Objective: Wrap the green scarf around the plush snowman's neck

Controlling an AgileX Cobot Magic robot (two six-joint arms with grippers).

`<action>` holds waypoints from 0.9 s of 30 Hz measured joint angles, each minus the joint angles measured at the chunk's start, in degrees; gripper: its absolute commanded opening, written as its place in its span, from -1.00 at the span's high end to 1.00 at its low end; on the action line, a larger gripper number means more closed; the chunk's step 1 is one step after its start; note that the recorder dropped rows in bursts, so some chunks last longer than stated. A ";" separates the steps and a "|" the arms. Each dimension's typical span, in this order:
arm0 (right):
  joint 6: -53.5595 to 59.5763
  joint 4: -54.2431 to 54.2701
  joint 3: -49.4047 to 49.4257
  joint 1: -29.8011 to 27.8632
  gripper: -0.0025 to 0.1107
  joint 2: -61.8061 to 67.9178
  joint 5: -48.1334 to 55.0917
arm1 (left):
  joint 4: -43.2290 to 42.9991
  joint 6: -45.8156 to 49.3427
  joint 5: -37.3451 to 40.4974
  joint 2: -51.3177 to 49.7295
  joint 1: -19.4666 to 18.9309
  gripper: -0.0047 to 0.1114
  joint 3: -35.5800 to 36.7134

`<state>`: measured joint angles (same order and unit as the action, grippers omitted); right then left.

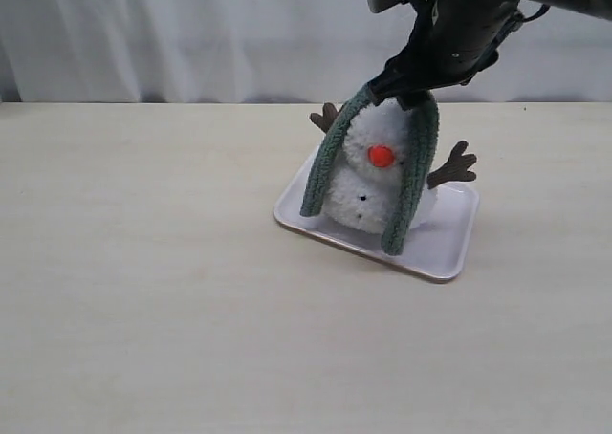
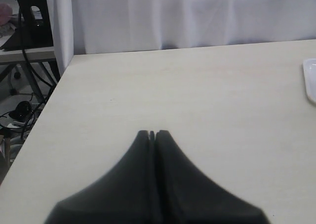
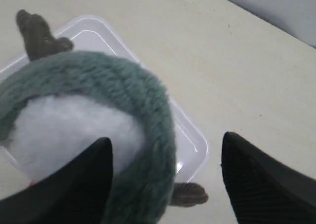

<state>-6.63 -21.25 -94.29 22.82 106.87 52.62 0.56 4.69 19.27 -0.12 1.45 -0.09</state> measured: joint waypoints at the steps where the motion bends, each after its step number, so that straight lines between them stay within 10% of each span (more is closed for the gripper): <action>1: 0.04 0.47 0.00 0.00 -0.12 -0.71 0.27 | 0.00 0.00 0.00 0.00 0.00 0.92 0.00; 12: 12.04 25.51 2.34 -5.95 0.00 -7.17 2.60 | 0.00 0.00 0.00 0.00 0.00 0.92 0.00; 27: 35.59 52.18 32.97 -13.30 0.07 -13.28 -19.09 | 0.00 0.00 0.00 0.00 0.00 0.92 0.00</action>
<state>28.97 30.93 -61.32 9.52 93.59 33.53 0.56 4.69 19.27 -0.12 1.45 -0.09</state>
